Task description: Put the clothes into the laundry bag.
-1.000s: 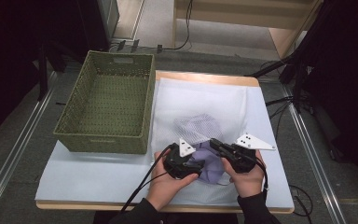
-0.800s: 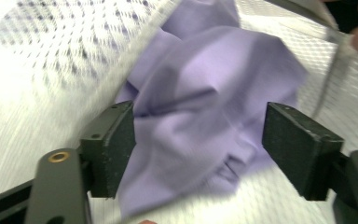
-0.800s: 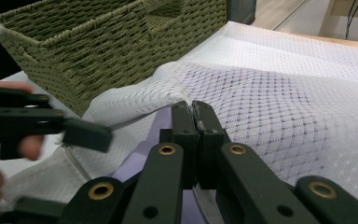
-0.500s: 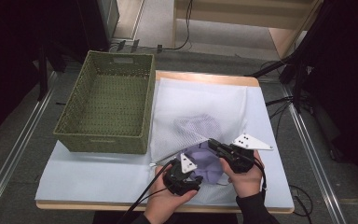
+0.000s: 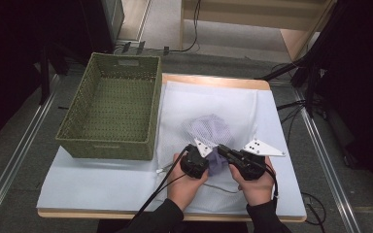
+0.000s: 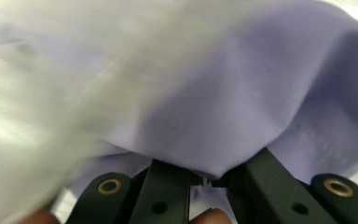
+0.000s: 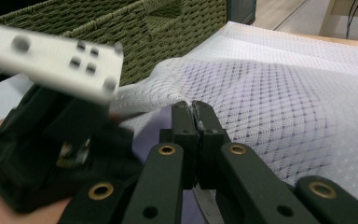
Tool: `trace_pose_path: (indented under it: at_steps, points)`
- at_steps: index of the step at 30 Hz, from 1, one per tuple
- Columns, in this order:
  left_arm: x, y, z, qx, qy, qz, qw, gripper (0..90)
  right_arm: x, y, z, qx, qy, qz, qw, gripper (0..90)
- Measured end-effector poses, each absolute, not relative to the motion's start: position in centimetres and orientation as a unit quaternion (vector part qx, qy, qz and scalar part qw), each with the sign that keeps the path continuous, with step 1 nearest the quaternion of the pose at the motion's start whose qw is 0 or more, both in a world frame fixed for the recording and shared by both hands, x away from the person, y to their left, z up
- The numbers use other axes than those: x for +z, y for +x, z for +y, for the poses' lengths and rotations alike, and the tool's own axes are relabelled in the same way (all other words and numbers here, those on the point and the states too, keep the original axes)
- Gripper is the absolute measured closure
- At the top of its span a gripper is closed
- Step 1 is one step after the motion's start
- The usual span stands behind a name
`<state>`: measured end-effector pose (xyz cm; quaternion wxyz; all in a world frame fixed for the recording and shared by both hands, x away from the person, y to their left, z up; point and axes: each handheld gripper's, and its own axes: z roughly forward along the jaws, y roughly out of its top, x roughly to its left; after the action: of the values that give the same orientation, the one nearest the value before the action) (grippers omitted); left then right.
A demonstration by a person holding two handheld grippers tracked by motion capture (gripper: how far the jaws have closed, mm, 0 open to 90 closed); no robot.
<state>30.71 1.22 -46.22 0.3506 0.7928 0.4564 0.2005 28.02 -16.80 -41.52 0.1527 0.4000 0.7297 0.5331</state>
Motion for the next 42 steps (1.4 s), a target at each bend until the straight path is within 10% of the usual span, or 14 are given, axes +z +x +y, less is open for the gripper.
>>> trace_pose_path:
  at_steps: [11, 21, 25, 31, 37, 42]
  points:
    - [-44.7, 27.5, 3.6, 0.125, 0.813, 0.405, 0.398, 48.7, -41.8, 28.3, -17.2, 0.53, 0.409, 0.727, 0.153, 90.0]
    - [-44.8, 25.3, 3.3, 0.089, 0.82, 0.385, 0.414, 39.1, -41.7, 28.3, -17.1, 0.53, 0.409, 0.728, 0.15, 90.0]
    - [-46.7, 26.7, 1.2, 0.122, 0.837, 0.403, 0.349, 49.0, -41.7, 28.3, -17.0, 0.529, 0.406, 0.729, 0.152, 90.0]
    - [-46.8, 28.5, -0.6, 0.156, 0.844, 0.392, 0.33, 86.4, -41.8, 28.4, -17.4, 0.529, 0.411, 0.727, 0.149, 90.0]
    - [-46.8, 30.7, -1.3, 0.263, 0.812, 0.419, 0.309, 89.0, -41.8, 28.4, -17.6, 0.527, 0.419, 0.724, 0.15, 90.0]
    - [-47.3, 30.7, -0.5, 0.236, 0.811, 0.427, 0.322, 82.9, -41.9, 28.6, -17.9, 0.523, 0.431, 0.721, 0.148, 90.0]
